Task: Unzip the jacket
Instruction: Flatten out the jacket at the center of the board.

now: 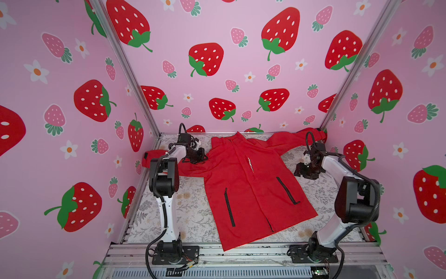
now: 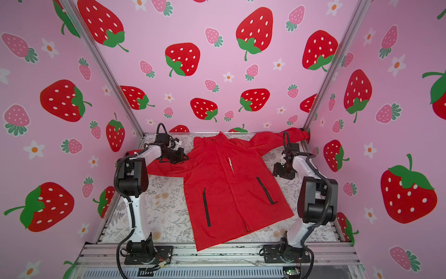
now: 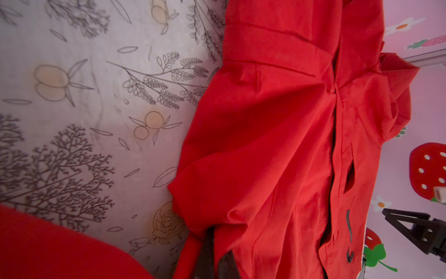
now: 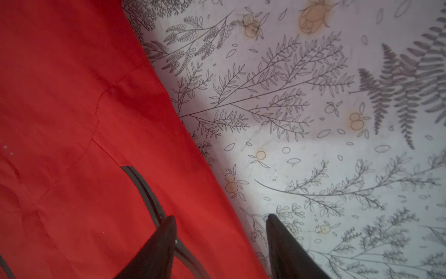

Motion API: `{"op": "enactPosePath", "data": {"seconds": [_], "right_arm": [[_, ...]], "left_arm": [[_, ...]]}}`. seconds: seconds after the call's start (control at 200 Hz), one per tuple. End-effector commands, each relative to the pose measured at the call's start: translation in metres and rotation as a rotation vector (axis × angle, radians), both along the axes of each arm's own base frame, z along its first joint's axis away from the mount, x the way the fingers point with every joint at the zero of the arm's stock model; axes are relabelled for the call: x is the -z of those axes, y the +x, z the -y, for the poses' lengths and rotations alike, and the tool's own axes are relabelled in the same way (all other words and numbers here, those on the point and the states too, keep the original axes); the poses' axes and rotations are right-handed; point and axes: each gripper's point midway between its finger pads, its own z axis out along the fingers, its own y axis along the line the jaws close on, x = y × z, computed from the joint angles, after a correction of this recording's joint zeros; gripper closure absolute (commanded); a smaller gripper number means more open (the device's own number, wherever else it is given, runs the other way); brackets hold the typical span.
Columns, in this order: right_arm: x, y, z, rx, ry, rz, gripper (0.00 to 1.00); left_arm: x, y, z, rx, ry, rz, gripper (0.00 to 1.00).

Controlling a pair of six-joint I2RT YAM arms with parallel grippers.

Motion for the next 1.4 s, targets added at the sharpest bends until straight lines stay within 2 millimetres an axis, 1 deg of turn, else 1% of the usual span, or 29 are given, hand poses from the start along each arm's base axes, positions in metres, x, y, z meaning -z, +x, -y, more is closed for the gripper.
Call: {"op": "enactPosePath", "data": {"seconds": [0.0,0.135,0.275,0.35,0.385,0.43,0.515,0.585,0.686,0.776,0.811,0.896,0.956,1.006,1.081,1.151,1.266,1.311,1.346,1.386,1.396], "right_arm": [[0.001,0.003,-0.008,-0.112,-0.015,-0.013,0.4],[0.019,0.005,-0.018,-0.174,0.009,-0.054,0.41],[0.03,0.004,-0.028,-0.228,0.042,-0.056,0.43],[0.034,0.001,-0.032,-0.256,0.048,-0.057,0.47],[0.035,-0.001,-0.032,-0.261,0.05,-0.06,0.55],[0.037,-0.002,-0.032,-0.264,0.05,-0.063,0.68],[0.036,0.001,-0.029,-0.261,0.034,-0.056,0.89],[0.032,0.01,-0.024,-0.244,0.005,-0.04,1.0],[0.017,0.042,-0.013,-0.187,-0.053,0.022,1.0],[0.0,0.084,0.002,-0.119,-0.126,0.09,1.0],[-0.01,0.103,0.007,-0.097,-0.153,0.129,1.0],[-0.026,0.143,0.016,-0.056,-0.214,0.2,1.0],[-0.037,0.168,0.018,-0.05,-0.264,0.261,1.0],[-0.043,0.186,0.013,-0.075,-0.312,0.32,1.0],[-0.048,0.21,-0.006,-0.152,-0.346,0.415,1.0],[-0.053,0.228,-0.019,-0.194,-0.376,0.484,1.0],[-0.059,0.252,-0.035,-0.226,-0.379,0.554,1.0],[-0.058,0.257,-0.039,-0.24,-0.371,0.562,1.0],[-0.062,0.26,-0.041,-0.239,-0.375,0.567,1.0],[-0.067,0.261,-0.046,-0.25,-0.359,0.568,0.92],[-0.069,0.261,-0.047,-0.252,-0.355,0.569,0.88]], "left_arm": [[-0.01,-0.002,-0.001,0.004,-0.011,0.011,1.0],[-0.009,-0.002,-0.001,0.006,-0.016,0.009,1.0],[-0.009,-0.003,-0.001,0.008,-0.021,0.007,1.0],[-0.008,-0.003,0.0,0.01,-0.022,0.007,1.0],[-0.008,-0.003,0.0,0.01,-0.022,0.008,1.0],[-0.009,-0.003,0.0,0.01,-0.022,0.008,1.0],[-0.008,-0.003,0.0,0.009,-0.021,0.008,1.0],[-0.008,-0.003,-0.001,0.003,-0.021,0.005,1.0],[-0.012,-0.006,0.001,-0.023,-0.04,0.003,1.0],[-0.017,-0.013,0.008,-0.041,-0.055,0.026,1.0],[-0.019,-0.016,0.009,-0.043,-0.053,0.028,1.0],[-0.021,-0.031,0.018,-0.01,-0.043,0.011,1.0],[-0.02,-0.045,0.027,0.025,-0.023,-0.004,1.0],[-0.017,-0.06,0.037,0.066,-0.013,-0.022,1.0],[-0.015,-0.085,0.057,0.132,-0.003,-0.047,1.0],[-0.009,-0.106,0.064,0.144,0.046,-0.074,1.0],[-0.004,-0.138,0.08,0.178,0.049,-0.108,1.0],[-0.003,-0.151,0.089,0.201,0.037,-0.126,1.0],[-0.002,-0.161,0.095,0.22,0.032,-0.143,1.0],[0.0,-0.169,0.099,0.231,0.028,-0.16,1.0],[-0.001,-0.171,0.1,0.232,0.022,-0.162,1.0]]}}
